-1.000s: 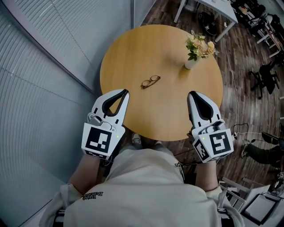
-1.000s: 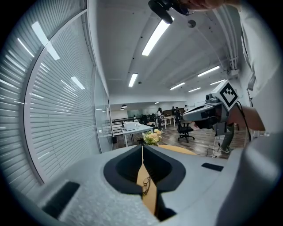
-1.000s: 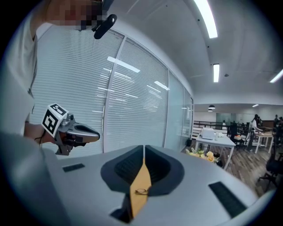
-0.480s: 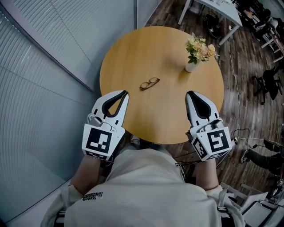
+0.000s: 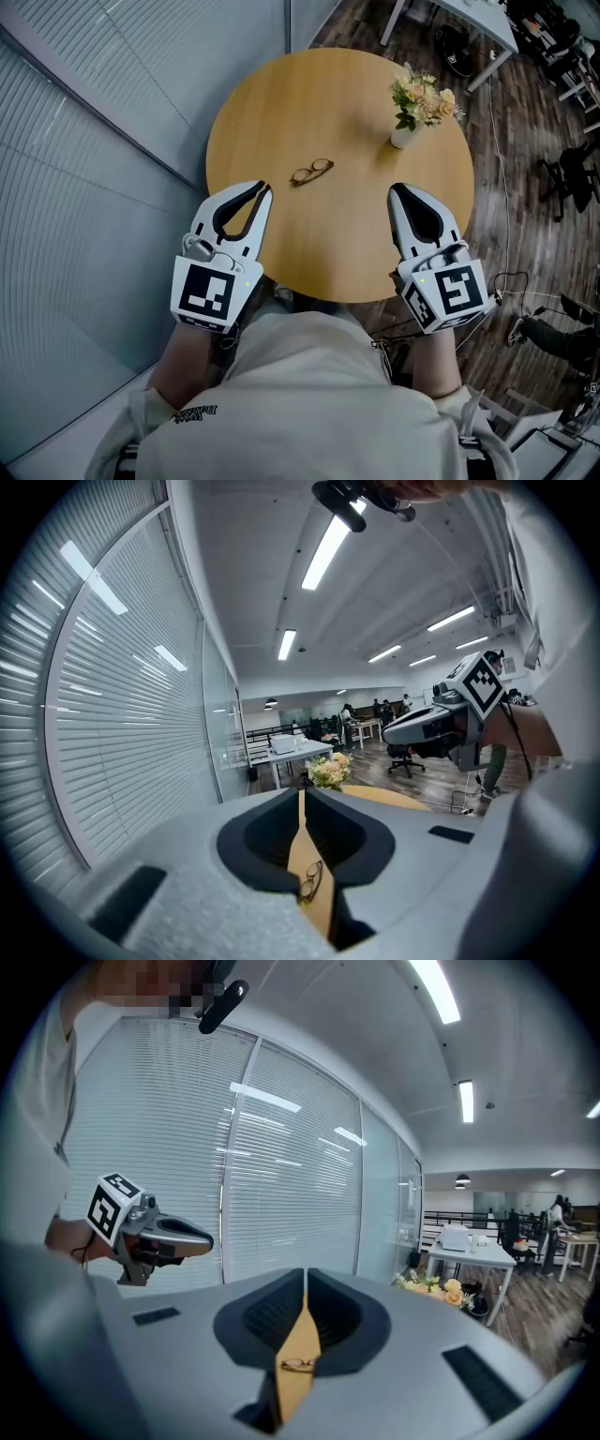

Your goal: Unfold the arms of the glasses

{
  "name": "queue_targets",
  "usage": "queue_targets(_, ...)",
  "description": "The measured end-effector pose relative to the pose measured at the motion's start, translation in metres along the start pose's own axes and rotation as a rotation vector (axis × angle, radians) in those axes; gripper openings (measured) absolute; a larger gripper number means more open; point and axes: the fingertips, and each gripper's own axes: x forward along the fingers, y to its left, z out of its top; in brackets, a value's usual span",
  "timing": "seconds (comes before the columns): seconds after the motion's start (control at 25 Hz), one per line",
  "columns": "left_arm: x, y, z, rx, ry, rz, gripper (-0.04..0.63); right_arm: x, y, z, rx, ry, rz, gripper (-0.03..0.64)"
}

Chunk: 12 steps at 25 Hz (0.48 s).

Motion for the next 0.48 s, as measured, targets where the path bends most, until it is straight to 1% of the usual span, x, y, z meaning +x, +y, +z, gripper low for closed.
queue_targets(0.2, 0.019, -0.006, -0.005, 0.023, 0.034, -0.042, 0.026, 0.008, -0.01, -0.001, 0.009, -0.002, 0.002, 0.034)
queue_targets(0.36, 0.035, -0.005, -0.008, 0.043, 0.061, -0.047, 0.028, 0.014, -0.018, 0.001, 0.021, -0.007, 0.003, 0.034)
queue_targets(0.48, 0.045, -0.001, -0.004, 0.064, 0.057, -0.033, 0.028, 0.023, -0.022, 0.0, 0.021, -0.005, 0.009, 0.034)
